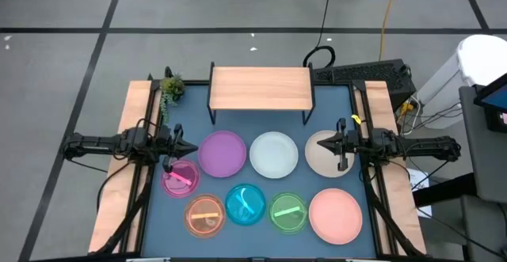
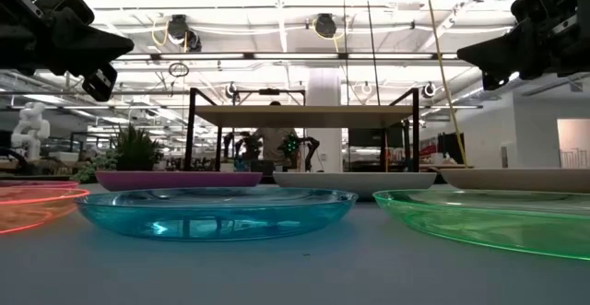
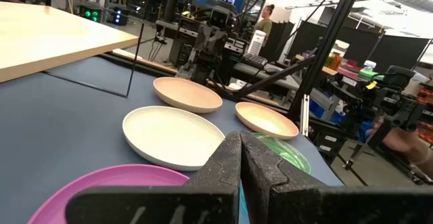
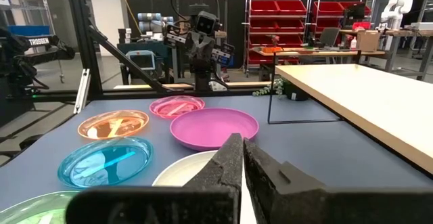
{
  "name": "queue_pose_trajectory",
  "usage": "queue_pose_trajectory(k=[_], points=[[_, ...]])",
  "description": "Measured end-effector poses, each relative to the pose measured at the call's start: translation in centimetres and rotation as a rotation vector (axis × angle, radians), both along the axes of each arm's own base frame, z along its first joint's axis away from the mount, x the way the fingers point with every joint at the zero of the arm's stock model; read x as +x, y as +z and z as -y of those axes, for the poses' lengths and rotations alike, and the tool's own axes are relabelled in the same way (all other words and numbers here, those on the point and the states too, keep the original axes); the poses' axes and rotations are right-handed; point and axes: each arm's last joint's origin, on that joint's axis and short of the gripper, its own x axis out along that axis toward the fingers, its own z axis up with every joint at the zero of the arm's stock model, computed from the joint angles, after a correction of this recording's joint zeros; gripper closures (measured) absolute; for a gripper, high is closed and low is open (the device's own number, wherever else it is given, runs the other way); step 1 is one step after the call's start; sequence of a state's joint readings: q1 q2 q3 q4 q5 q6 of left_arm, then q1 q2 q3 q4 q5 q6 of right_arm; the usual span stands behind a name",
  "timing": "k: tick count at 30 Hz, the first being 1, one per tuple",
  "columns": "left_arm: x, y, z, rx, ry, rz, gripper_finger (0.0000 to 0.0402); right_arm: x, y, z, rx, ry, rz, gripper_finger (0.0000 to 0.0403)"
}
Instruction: Place and stack plates onto a shelf
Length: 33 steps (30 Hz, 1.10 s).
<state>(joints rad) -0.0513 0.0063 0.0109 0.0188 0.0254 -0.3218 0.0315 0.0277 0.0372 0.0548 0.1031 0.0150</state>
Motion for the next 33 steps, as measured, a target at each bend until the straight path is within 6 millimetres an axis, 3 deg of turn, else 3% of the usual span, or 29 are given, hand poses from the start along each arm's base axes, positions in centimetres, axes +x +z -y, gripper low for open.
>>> queue_pose_trajectory(k=[18, 22, 33], points=[[0.0, 0.0, 0.0, 0.001, 0.0, 0.0, 0.0398, 0.0, 1.0, 0.0, 0.017, 0.002, 0.098, 0.0403], [0.0, 0.0, 0.0, 0.002, 0.0, 0.0, 0.0398, 0.2, 0.4, 0.0, 0.087, 0.005, 0.029, 0.0403], [0.0, 0.0, 0.0, 0.022, 0.001, 0.001, 0.0398, 1.7, 4.4, -0.1, 0.139, 0.0, -0.06, 0.0403]])
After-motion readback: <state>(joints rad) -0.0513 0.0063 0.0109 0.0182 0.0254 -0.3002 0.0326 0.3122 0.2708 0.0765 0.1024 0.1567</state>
